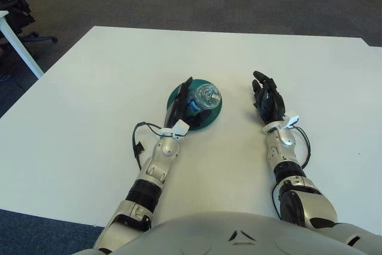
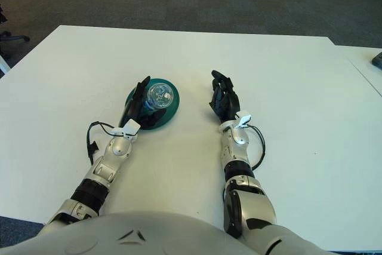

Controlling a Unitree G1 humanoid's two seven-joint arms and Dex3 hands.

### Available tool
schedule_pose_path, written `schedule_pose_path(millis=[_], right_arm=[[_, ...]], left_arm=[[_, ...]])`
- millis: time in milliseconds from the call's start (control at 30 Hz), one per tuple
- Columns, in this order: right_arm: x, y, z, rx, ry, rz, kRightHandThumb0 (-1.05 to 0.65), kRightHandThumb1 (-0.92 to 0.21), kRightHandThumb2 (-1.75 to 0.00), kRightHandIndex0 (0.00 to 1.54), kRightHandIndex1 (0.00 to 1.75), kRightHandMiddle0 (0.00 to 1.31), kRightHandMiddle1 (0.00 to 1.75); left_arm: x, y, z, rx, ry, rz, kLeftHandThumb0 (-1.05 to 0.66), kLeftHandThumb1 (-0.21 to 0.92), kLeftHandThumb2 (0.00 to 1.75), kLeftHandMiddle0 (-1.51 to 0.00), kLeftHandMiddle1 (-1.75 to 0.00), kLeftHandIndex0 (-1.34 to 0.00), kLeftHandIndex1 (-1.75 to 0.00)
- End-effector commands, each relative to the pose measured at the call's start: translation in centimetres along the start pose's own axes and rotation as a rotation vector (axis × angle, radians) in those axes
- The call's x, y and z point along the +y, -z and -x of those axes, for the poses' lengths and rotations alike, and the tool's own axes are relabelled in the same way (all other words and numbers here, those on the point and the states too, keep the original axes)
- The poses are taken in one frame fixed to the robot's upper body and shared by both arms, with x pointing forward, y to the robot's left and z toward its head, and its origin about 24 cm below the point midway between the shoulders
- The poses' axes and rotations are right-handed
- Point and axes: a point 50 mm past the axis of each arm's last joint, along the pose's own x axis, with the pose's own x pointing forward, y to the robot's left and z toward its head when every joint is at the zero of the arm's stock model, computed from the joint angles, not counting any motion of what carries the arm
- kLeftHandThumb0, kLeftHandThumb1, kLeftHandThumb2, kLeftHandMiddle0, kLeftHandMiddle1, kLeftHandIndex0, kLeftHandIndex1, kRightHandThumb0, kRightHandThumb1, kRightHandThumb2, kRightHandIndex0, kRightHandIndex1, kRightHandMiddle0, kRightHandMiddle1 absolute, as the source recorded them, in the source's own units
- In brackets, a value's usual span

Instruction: Put the bottle into the plate.

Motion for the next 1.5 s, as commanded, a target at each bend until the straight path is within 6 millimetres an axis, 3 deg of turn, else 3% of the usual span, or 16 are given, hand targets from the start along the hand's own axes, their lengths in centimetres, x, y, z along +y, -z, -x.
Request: schedule_pose_path(millis=[0, 433, 1467], right_arm=[[-0.6, 5.3, 4.5, 0.253, 0.084, -0.084, -0.78, -0.92, -0.81, 0.36, 0.01, 0.00, 0.70], [-0.2, 5.4, 4.1, 0.274, 0.092, -0.097, -0.78, -0.92, -0.80, 0.38, 0.01, 0.00, 0.74], [0.0, 5.6, 4.0, 0.290, 0.080, -0.069, -0.81, -0.92, -0.81, 0.35, 0.00, 0.00, 0.68]], left_arm=[[0.8, -0.3, -0.2, -0.014, -0.028, 0.000, -1.05, 0.92, 0.35, -0.07, 0.00, 0.00, -0.35], [2.3, -1.8, -1.1, -0.165, -0.139, -0.050, -1.05, 0.92, 0.27, -0.08, -0.01, 0.00, -0.36], [3.7, -2.9, -1.0, -0.224, -0.149, -0.056, -1.05, 0.92, 0.27, -0.03, 0.00, 0.00, -0.29]])
